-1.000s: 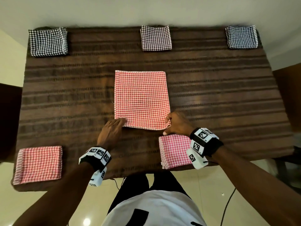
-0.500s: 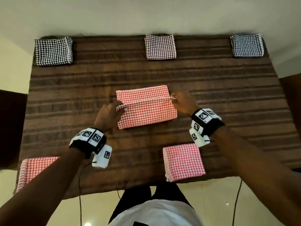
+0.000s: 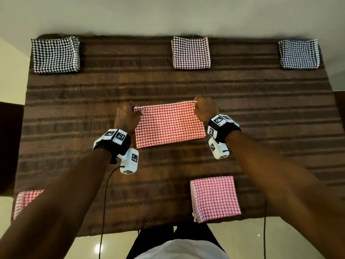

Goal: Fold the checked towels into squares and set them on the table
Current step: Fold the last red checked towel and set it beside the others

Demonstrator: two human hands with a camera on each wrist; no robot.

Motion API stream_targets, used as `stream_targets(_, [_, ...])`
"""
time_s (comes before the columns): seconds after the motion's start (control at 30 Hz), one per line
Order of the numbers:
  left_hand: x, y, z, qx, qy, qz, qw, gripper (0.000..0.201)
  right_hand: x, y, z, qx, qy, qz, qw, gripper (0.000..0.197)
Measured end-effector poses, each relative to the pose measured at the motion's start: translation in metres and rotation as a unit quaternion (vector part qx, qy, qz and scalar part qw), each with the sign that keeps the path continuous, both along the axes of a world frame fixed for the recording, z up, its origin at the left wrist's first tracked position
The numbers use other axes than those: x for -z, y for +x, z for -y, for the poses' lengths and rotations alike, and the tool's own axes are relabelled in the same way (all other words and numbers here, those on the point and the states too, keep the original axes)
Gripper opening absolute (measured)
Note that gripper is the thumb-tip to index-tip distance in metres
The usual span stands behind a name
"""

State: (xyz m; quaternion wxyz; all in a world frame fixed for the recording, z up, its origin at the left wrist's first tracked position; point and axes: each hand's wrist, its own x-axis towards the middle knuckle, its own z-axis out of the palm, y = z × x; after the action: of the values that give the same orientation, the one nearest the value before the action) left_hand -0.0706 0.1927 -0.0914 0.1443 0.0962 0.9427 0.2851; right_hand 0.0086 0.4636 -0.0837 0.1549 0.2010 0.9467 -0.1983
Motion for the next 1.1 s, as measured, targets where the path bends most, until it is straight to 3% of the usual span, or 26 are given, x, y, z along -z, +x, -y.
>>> stream_targets(0.17, [-0.004, 0.010, -0.003, -0.022, -0.034, -0.025, 0.999, 0.031, 0.010, -0.003, 0.000, 0.009, 0.034, -0.022, 0.999, 0.029])
stream_targets(0.3, [-0.005, 0.042, -0.015, -0.033, -0.069, -0.180, 0.981, 0.036, 0.013, 0.010, 0.036, 0.006, 0.139, -0.126, 0.982, 0.033])
stream_targets(0.4, [0.013, 0.077, -0.034, 0.054, -0.025, -0.214, 0.975, 0.030, 0.031, 0.025, 0.090, -0.107, 0.056, -0.203, 0.972, 0.039])
stream_targets(0.5, [0.043, 0.095, -0.035, 0.132, -0.058, -0.154, 0.978, 0.048, 0.049, 0.032, 0.120, -0.166, 0.011, -0.131, 0.977, 0.060])
stream_targets(0.73, [0.052, 0.081, -0.014, 0.123, -0.155, -0.122, 0.973, 0.070, 0.064, 0.050, 0.058, -0.079, 0.037, -0.106, 0.991, 0.064])
stream_targets(0.93, [0.039, 0.084, -0.020, 0.142, -0.186, -0.111, 0.966, 0.072, 0.054, 0.081, 0.011, 0.032, 0.107, -0.056, 0.992, 0.064])
stream_targets(1.1, [0.030, 0.093, -0.038, 0.270, -0.157, -0.146, 0.939, 0.061, 0.030, 0.084, 0.035, 0.118, 0.105, -0.096, 0.983, 0.046])
